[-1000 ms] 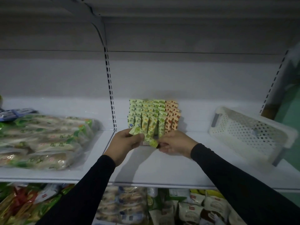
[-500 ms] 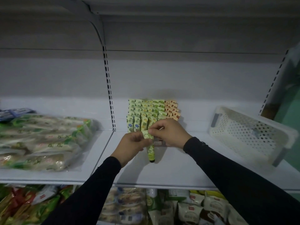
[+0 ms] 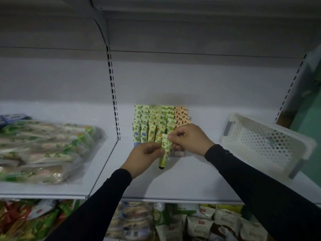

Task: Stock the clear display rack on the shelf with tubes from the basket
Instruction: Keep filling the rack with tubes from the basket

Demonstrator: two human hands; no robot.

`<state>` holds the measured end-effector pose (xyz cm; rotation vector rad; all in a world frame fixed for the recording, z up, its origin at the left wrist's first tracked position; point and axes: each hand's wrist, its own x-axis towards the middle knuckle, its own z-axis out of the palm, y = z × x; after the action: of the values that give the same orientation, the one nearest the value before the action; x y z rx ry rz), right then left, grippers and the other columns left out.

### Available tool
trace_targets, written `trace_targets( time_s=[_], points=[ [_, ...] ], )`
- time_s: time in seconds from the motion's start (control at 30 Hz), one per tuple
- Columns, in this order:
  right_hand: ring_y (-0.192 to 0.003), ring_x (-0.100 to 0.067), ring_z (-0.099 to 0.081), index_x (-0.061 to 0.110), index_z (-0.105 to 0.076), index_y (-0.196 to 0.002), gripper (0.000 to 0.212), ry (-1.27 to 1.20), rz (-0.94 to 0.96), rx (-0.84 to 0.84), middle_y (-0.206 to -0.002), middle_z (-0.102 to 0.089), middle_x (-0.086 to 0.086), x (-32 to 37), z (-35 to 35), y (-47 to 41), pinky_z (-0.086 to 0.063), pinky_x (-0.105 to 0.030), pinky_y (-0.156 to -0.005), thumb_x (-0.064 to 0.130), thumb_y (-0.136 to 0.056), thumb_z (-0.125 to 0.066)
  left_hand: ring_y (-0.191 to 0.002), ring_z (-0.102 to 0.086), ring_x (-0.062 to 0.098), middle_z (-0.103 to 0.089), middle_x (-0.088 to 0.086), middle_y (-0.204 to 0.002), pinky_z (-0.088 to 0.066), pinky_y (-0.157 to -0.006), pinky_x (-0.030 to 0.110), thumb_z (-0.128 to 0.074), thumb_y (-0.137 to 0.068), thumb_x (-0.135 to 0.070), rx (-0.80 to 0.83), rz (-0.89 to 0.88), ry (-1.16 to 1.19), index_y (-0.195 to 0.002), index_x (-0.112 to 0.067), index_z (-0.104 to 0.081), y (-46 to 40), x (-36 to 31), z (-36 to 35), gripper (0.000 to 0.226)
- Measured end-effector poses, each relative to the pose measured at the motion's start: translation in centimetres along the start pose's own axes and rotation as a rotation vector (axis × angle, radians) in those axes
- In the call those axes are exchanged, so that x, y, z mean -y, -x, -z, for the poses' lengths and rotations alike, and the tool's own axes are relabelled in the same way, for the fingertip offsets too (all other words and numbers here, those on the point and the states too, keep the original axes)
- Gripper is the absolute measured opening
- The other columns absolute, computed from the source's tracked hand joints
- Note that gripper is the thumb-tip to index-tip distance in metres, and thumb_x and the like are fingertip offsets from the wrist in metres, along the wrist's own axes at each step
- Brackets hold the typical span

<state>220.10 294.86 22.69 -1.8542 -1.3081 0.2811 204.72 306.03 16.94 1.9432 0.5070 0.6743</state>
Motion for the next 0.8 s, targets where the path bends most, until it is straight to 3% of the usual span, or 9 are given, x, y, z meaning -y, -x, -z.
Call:
trace_targets(
  time_s=[0.07, 0.2, 0.4, 0.63, 0.8],
  points=[
    [-0.058, -0.004, -0.067, 0.014, -0.075, -0.085, 0.012, 0.014, 0.004, -0.079, -0.068, -0.071, 0.005, -0.2, 0.7, -0.2, -0.054, -0.017, -0.063, 0.024, -0.089, -0.069, -0.083, -0.062, -0.002, -0.071, -0.017, -0.091, -0.044, -0.078, 0.018, -0.066, -0.092, -0.022, -0.12, -0.123, -0.252, -0.095, -0.026, -0.073, -0.7, -0.2, 0.6, 0.009],
    [-0.057, -0.006, -0.066, 0.014, -0.075, -0.078, 0.016, 0.048, 0.023, -0.241, -0.063, -0.07, 0.005, -0.6, 1.9, -0.8, -0.056, -0.021, -0.07, 0.025, -0.088, -0.069, -0.096, -0.061, 0.027, -0.07, 0.007, -0.103, -0.048, -0.084, 0.034, -0.06, -0.091, -0.011, -0.273, -0.5, -0.727, -0.107, -0.006, -0.073, -2.9, -1.3, 2.2, 0.021],
    [-0.068, 0.0, -0.059, 0.019, -0.07, -0.069, 0.023, 0.171, 0.095, -0.326, -0.065, -0.061, 0.017, -0.1, 1.3, -1.5, -0.041, -0.008, -0.066, 0.027, -0.09, -0.065, -0.113, -0.057, 0.039, -0.063, 0.012, -0.121, -0.047, -0.095, 0.056, -0.04, -0.078, -0.031, -0.012, -0.534, -1.163, -0.128, -0.012, -0.062, -5.5, -1.7, 3.1, 0.057],
    [-0.069, -0.007, -0.061, 0.01, -0.075, -0.076, 0.026, 0.269, 0.151, -0.346, -0.072, -0.07, 0.004, 0.1, -0.1, -2.8, -0.038, -0.007, -0.06, 0.025, -0.092, -0.062, -0.114, -0.056, 0.044, -0.061, 0.015, -0.124, -0.045, -0.096, 0.058, -0.038, -0.074, -0.034, 0.016, -0.528, -1.22, -0.127, -0.015, -0.062, -5.9, -0.9, 3.6, 0.061],
    [-0.071, -0.016, -0.058, 0.007, -0.072, -0.071, 0.03, 0.351, 0.175, -0.355, -0.072, -0.067, -0.004, -0.2, -1.4, -3.5, -0.039, -0.023, -0.066, 0.024, -0.093, -0.059, -0.126, -0.046, 0.044, -0.052, 0.018, -0.139, -0.038, -0.102, 0.057, -0.041, -0.076, -0.033, 0.03, -0.442, -1.109, -0.133, -0.014, -0.058, -5.9, -0.8, 3.3, 0.063]
  ],
)
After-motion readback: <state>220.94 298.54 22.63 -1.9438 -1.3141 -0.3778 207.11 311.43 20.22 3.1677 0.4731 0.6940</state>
